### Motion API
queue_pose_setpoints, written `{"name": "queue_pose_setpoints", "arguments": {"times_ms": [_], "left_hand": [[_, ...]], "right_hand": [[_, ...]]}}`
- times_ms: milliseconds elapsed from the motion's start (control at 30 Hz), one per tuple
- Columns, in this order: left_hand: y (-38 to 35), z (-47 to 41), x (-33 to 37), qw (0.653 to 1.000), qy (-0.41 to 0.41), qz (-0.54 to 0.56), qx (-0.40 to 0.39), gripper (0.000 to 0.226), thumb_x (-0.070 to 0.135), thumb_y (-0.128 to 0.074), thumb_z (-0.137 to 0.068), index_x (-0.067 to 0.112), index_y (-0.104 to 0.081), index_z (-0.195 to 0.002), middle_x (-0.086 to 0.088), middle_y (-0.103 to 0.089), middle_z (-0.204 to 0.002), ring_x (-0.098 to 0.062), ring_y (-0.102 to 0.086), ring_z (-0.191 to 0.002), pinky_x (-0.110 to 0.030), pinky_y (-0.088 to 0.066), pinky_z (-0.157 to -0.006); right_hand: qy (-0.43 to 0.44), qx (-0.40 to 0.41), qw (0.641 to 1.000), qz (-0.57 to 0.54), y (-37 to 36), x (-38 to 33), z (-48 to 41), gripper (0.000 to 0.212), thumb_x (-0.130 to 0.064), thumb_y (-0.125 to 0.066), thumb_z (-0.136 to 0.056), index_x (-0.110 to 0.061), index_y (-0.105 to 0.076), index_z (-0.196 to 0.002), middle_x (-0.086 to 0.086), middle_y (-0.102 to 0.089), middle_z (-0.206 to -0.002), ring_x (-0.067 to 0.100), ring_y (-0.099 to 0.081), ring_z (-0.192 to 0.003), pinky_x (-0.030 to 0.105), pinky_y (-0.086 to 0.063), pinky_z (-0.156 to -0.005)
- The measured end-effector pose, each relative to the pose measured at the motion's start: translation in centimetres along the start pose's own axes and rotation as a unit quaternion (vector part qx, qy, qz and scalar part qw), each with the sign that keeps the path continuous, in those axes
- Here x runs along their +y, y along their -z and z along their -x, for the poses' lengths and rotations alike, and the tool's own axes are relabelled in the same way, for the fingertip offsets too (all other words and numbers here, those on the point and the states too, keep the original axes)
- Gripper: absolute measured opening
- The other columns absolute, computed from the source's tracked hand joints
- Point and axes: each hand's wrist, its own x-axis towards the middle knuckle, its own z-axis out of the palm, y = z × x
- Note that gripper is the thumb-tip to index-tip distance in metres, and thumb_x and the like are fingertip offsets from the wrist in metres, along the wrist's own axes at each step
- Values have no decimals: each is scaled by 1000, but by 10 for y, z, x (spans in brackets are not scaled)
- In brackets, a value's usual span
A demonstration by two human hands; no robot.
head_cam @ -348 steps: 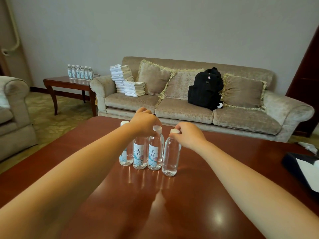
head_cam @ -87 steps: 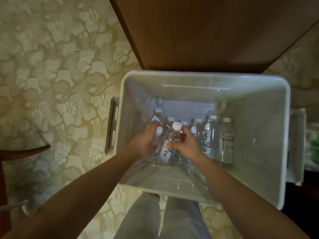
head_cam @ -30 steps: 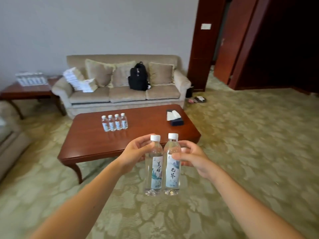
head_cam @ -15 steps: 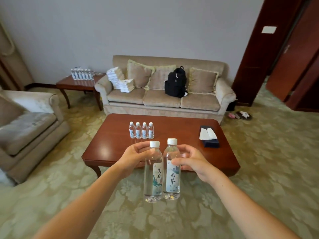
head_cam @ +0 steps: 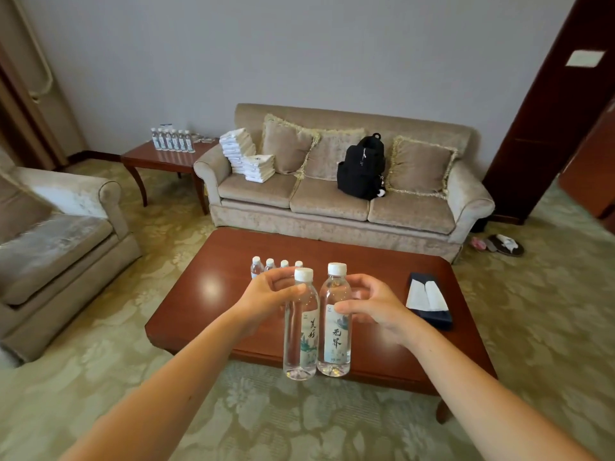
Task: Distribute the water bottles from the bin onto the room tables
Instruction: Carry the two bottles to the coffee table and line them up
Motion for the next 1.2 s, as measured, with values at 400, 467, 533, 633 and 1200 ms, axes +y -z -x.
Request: {"name": "queue_pose_setpoints", "arguments": {"times_ms": [400,467,533,633,1200], "left_hand": [[30,-164,8,997,-1,-48,-61,42,10,-74,-82,17,-63,-122,-4,-74,-109,-20,-72,-95,-30,-57,-71],[30,-185,5,997,6,-42,-63,41,8,-74,-83,18,-64,-121,-4,-74,-108,-18,-72,-94,-24,-55,-67],[29,-208,-1,997,12,-41,-66,40,8,-75,-82,19,-65,-120,-3,-74,-109,-19,-72,-97,-25,-55,-71],[24,-242,-15,997,21,-39,-56,39,7,-76,-80,20,-66,-116,-3,-75,-108,-17,-71,-97,-26,-56,-75],[37,-416,-307,991,-125,-37,-31,44,1,-75,-78,13,-63,-119,-5,-71,-118,-19,-67,-110,-31,-55,-92]], "right_hand": [[0,55,998,-43,34,-6,-129,51,-7,-86,-72,-22,-61,-114,2,-75,-102,20,-72,-99,39,-60,-82],[-12,58,997,-46,43,-3,-146,51,-8,-86,-72,-23,-62,-114,0,-75,-100,20,-72,-100,37,-60,-81],[-23,56,997,-42,53,2,-166,51,-7,-86,-72,-23,-62,-114,-2,-75,-97,19,-72,-99,39,-60,-84],[-44,51,997,-36,68,14,-198,53,-4,-85,-72,-21,-60,-116,-2,-74,-99,17,-72,-97,39,-59,-86],[54,75,995,33,77,278,-415,62,-8,-91,-62,-25,-61,-113,1,-72,-108,14,-66,-98,26,-54,-81]]}}
